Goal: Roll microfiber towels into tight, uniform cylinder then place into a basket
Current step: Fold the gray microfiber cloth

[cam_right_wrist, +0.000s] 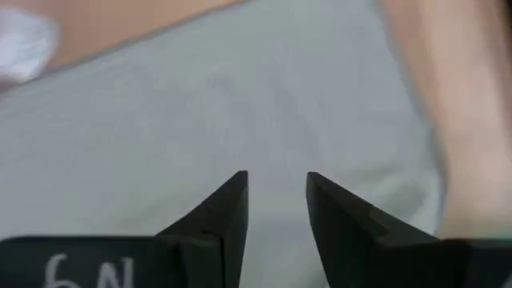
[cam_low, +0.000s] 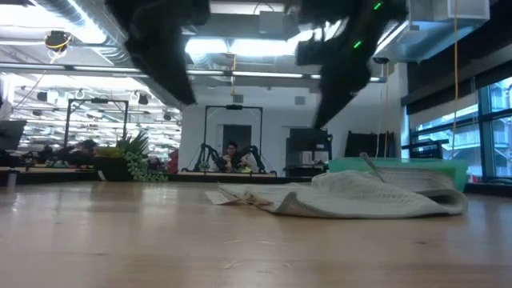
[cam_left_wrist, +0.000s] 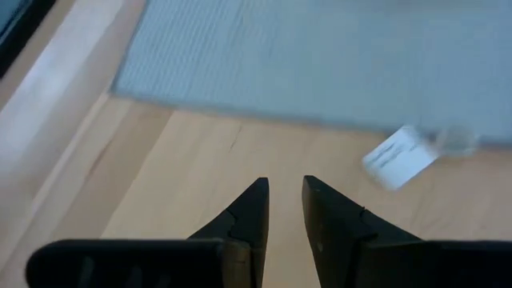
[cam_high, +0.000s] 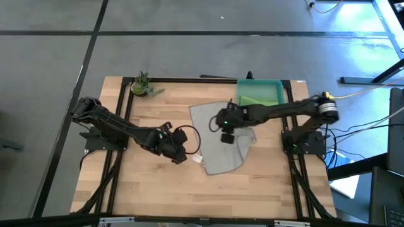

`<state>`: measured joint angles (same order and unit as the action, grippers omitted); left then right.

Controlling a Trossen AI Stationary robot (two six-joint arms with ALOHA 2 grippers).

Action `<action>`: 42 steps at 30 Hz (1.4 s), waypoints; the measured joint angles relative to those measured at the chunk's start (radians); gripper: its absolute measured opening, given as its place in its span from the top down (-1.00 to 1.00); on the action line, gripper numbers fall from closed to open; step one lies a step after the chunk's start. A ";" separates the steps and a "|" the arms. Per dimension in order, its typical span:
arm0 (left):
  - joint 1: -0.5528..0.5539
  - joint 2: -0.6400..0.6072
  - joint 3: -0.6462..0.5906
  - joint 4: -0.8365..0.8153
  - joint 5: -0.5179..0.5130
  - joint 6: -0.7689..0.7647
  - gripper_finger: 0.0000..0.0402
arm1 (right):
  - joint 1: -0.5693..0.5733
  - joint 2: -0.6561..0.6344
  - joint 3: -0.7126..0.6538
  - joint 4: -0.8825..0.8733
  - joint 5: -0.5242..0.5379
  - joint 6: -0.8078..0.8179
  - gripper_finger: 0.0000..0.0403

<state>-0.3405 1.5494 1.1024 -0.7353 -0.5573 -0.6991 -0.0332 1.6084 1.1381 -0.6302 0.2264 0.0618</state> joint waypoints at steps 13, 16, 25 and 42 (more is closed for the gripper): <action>-0.003 0.000 0.000 0.118 0.014 0.063 0.63 | 0.102 -0.076 0.000 -0.274 -0.093 0.381 0.36; -0.008 0.000 0.000 0.120 0.022 0.058 0.63 | 0.110 -0.052 0.000 -0.286 -0.093 0.427 0.36; -0.010 0.000 0.000 0.120 0.021 0.090 0.63 | 0.109 0.034 0.000 -0.295 -0.047 0.511 0.36; -0.005 0.000 0.000 0.124 0.018 0.108 0.63 | 0.105 0.135 0.000 -0.279 -0.044 0.372 0.38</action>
<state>-0.3454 1.5494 1.1027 -0.6109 -0.5392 -0.5907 0.0723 1.7435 1.1381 -0.9088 0.1828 0.4338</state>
